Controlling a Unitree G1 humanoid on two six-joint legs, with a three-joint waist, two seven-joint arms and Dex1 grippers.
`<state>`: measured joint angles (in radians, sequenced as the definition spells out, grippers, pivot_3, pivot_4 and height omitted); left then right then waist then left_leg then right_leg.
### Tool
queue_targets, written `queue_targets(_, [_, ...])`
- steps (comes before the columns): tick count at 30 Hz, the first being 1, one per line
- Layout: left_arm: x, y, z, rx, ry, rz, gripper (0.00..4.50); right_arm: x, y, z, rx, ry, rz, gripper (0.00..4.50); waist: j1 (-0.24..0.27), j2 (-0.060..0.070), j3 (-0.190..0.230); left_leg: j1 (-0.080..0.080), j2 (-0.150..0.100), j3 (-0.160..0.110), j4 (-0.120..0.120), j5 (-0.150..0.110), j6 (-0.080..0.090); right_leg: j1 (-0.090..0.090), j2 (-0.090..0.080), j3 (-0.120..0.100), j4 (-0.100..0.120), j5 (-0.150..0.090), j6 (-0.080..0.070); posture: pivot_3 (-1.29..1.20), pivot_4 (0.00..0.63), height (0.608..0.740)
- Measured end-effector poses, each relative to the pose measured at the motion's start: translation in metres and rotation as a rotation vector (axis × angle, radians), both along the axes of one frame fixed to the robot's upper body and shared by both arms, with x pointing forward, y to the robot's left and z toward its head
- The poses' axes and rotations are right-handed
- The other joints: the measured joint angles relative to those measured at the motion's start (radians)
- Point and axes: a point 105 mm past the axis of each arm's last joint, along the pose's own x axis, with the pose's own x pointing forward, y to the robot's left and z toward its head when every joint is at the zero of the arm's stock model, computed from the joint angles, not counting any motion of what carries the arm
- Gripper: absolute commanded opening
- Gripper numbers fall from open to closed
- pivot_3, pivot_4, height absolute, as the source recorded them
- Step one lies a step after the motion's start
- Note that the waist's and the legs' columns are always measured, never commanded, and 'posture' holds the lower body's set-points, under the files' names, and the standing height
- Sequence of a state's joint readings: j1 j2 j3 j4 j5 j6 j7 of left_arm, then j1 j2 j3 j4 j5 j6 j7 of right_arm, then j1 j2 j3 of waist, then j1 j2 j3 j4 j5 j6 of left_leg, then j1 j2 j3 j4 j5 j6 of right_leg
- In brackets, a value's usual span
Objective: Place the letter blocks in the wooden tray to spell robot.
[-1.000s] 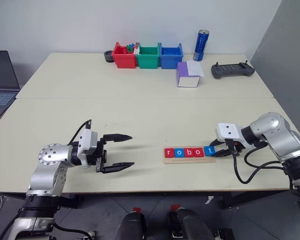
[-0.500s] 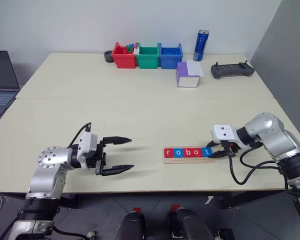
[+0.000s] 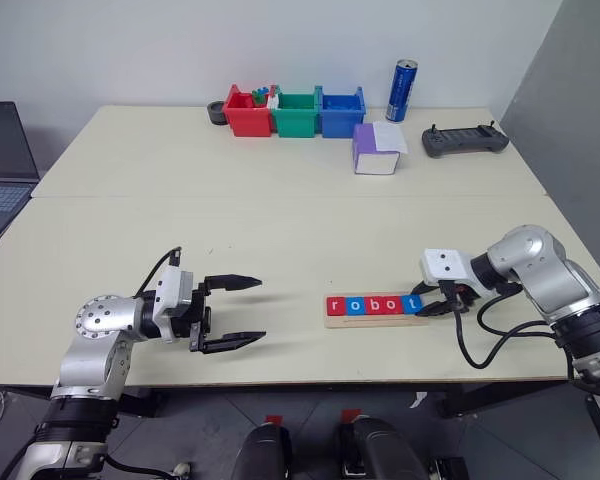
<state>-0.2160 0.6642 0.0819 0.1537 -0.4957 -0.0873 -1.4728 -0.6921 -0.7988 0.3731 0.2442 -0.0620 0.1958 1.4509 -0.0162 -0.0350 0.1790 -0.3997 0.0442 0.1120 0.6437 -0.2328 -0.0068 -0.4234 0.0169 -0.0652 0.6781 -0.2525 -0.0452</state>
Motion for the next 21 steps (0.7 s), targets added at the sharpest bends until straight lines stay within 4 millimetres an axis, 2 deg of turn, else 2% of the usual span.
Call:
queue_targets(3, [0.0,0.001,0.0,0.0,-0.004,0.001,4.5,0.003,-0.001,0.001,-0.001,-0.014,-0.01,4.26,0.001,0.0,0.0,0.0,0.0,0.0,0.0,0.0,0.0,0.0,0.0,0.0,0.0,0.0,0.0,0.0,0.15,0.74])
queue_targets(4, [0.001,0.001,-0.001,0.0,-0.003,0.003,4.5,0.003,-0.001,0.001,-0.001,-0.013,-0.01,4.48,0.002,0.0,0.0,0.0,0.0,0.0,0.0,0.0,0.0,0.0,0.0,0.0,0.0,0.0,0.0,0.0,0.15,0.74])
queue_targets(11, [0.001,0.002,-0.001,0.0,-0.001,0.004,4.5,-0.005,-0.004,0.01,0.0,-0.005,0.026,4.48,0.002,0.0,0.0,0.0,0.0,0.0,0.0,0.0,0.0,0.0,0.0,0.0,0.0,0.0,0.0,0.0,0.15,0.74])
queue_targets(15, [0.001,0.003,-0.001,0.001,-0.009,0.0,4.5,-0.009,-0.008,0.044,0.138,-0.032,-0.032,4.48,0.003,0.0,0.0,0.0,0.0,0.0,0.0,0.0,0.0,0.0,0.0,0.0,0.0,0.0,0.0,0.0,0.15,0.74])
queue_targets(17, [0.001,0.003,0.0,0.002,-0.013,0.001,4.5,-0.014,-0.02,0.062,0.212,-0.043,-0.101,4.48,0.009,0.0,0.0,0.0,0.0,0.0,0.0,0.0,0.0,0.0,0.0,0.0,-0.001,0.0,0.0,0.0,0.15,0.74])
queue_targets(18, [0.0,0.004,0.0,0.001,-0.013,0.004,4.5,-0.019,-0.033,0.064,0.238,-0.033,-0.156,4.48,0.013,0.0,0.0,0.0,0.0,-0.001,0.0,0.0,0.0,0.001,0.0,0.0,-0.001,0.0,0.0,0.0,0.15,0.74])
queue_targets(21, [-0.002,0.008,0.002,-0.009,-0.002,0.019,4.5,-0.037,-0.061,0.057,0.258,0.022,-0.262,4.48,0.018,0.0,0.0,-0.001,0.0,-0.001,0.0,-0.001,0.0,0.0,-0.001,0.0,-0.002,0.0,-0.001,0.0,0.15,0.74])
